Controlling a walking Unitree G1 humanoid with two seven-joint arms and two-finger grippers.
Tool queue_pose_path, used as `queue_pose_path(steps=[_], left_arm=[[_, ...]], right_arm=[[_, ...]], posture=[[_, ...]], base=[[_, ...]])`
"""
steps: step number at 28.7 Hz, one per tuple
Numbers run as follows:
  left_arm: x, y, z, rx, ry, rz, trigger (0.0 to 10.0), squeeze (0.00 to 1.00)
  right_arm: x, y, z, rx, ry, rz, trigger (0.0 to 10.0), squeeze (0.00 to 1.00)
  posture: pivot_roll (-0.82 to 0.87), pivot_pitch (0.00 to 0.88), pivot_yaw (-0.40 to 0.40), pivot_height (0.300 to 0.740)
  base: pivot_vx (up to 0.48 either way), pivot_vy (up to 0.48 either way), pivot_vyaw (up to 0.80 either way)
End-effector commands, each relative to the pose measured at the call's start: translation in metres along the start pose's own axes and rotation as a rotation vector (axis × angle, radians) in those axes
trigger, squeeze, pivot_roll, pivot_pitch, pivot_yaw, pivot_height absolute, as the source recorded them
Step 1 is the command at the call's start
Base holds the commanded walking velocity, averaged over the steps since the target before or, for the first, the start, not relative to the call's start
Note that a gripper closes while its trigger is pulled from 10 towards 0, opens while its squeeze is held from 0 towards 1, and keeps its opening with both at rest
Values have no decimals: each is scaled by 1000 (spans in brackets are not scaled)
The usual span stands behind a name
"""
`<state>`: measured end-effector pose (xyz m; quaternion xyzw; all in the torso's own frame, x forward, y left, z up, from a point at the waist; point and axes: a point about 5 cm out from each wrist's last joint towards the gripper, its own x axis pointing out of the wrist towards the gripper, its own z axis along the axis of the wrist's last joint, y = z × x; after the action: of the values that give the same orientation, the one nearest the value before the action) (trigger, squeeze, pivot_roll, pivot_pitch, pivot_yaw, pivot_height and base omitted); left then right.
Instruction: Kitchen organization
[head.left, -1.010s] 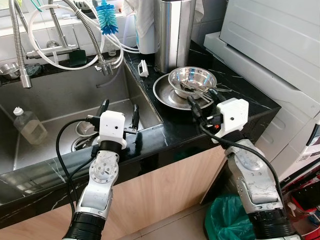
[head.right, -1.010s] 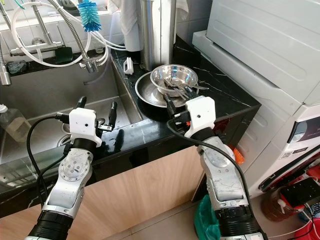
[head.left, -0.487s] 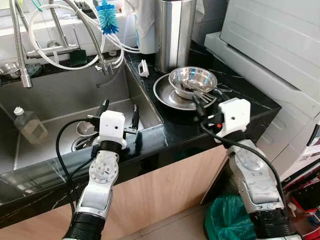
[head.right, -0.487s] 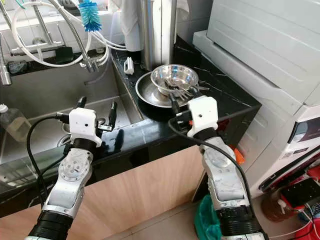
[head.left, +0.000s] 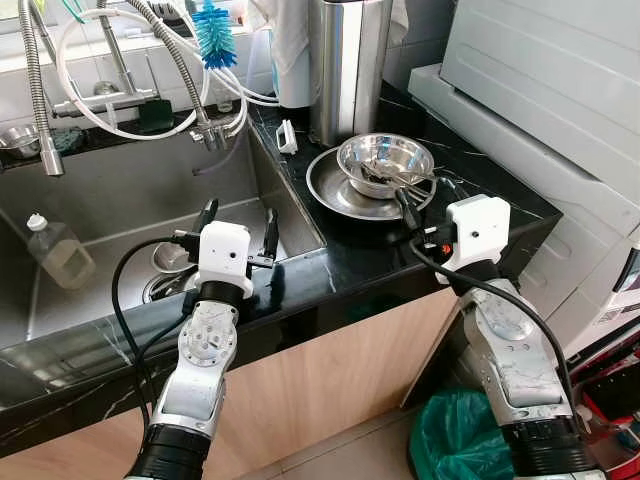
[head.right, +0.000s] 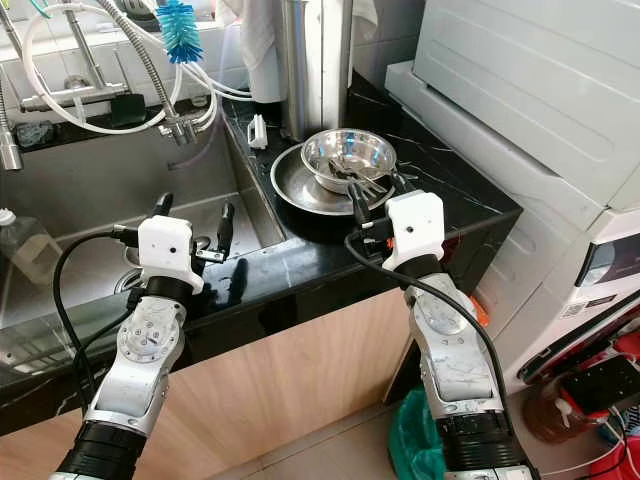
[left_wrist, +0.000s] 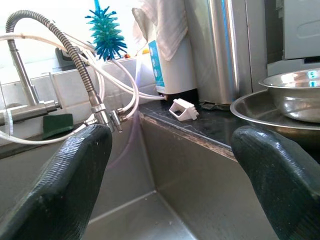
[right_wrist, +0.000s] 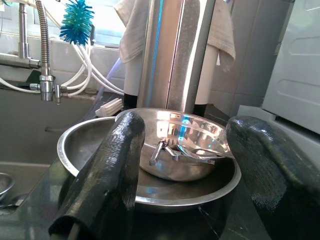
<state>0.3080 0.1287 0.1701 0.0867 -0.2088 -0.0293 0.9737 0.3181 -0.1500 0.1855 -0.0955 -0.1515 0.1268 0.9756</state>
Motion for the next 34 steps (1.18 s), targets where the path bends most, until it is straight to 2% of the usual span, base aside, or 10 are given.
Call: queue_pose_path(steps=[1,8,17,20,34], left_arm=[[1,0,3,10,-7,1,10000,0],[1,1,3,10,-6,5,10000,0],[1,1,3,10,-7,6,10000,0],[1,1,3,9,-6,6,10000,0],[1,1,3,8,-7,6,10000,0]], right_arm=[[0,-1,0,-15,10,0,10000,0],[0,6,8,12,-45,51,10000,0],[-1,16,4,14,-24,120,10000,0],[-2,15,-2,-1,11,102,10000,0],[-1,7,-6,-17,40,60,10000,0]], posture=[[35,64,22,740],[35,66,23,740],[36,67,23,740],[35,67,23,740],[36,67,21,740]], base=[[0,0,0],[0,0,0],[0,0,0],[0,0,0],[0,0,0]])
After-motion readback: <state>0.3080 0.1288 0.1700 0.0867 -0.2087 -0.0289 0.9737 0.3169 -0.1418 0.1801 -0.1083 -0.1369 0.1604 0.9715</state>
